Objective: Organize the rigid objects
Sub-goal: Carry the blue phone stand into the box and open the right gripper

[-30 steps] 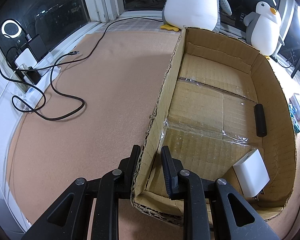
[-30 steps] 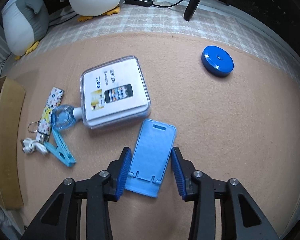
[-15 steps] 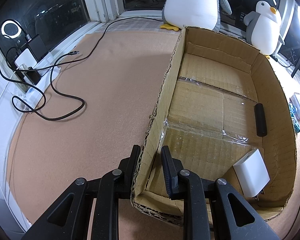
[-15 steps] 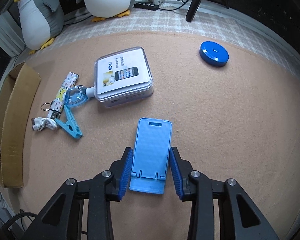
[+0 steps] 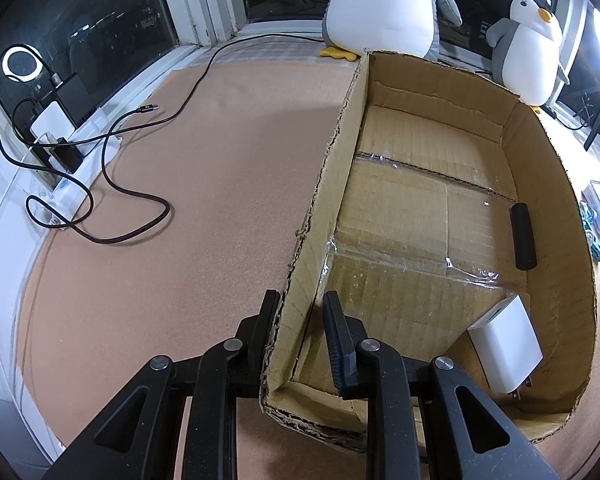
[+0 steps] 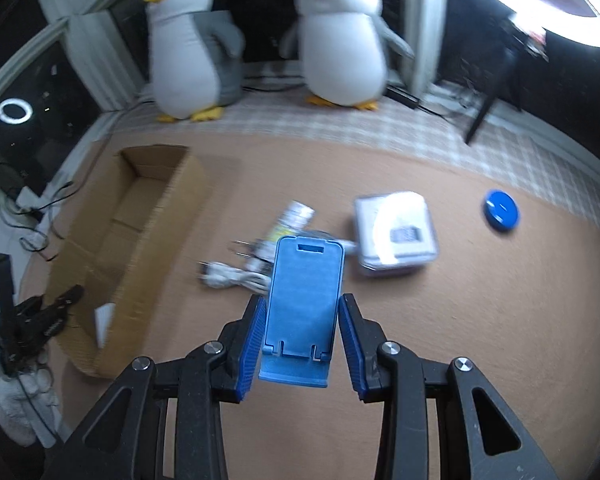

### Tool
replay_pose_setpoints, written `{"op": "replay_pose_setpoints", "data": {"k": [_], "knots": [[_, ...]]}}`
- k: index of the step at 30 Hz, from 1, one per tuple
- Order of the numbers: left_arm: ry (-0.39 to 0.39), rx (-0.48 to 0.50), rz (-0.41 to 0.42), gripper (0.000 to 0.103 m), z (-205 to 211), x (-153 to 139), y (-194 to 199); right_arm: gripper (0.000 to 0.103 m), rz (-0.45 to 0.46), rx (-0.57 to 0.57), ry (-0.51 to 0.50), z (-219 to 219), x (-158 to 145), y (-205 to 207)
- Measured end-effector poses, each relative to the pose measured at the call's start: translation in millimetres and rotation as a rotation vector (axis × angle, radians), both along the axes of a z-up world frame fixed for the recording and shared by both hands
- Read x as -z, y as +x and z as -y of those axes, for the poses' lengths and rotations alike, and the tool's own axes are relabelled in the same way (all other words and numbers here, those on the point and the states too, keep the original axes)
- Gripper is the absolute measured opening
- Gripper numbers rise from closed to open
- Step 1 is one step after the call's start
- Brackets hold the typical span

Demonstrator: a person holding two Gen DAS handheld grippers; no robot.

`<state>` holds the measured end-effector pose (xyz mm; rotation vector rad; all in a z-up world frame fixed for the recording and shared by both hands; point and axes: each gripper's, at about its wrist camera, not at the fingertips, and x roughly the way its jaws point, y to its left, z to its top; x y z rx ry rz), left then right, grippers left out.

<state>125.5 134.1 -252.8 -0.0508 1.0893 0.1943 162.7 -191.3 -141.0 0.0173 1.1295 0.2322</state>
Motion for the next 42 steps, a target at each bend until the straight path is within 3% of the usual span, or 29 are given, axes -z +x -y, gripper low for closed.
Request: {"op": "replay_pose_setpoints", "data": {"k": [9,19,33,37,42], "knots": [[0.005,0.002,0.0,0.024,-0.1,-0.1,0.2,0.034,0.027,-0.209,0.064,-107.6,-9.4,-0.5],[0.008,0.002,0.001,0.024,0.1,-0.9,0.6,0.034,0.0,-0.333,0.022,-180.9,19.1,2.6],[0.012,0.002,0.0,0.024,-0.4,-1.1,0.8,0.035,-0.008,-0.355,-0.011,-194.3,35.2,2.1],[0.012,0.002,0.0,0.024,-0.4,-1.0,0.6,0.045,-0.008,-0.366,-0.002,-195.3,32.8,1.9],[0.015,0.002,0.0,0.024,-0.9,-1.1,0.4,0.048,0.006,-0.355,0.017,-190.5,26.2,0.7]]}}
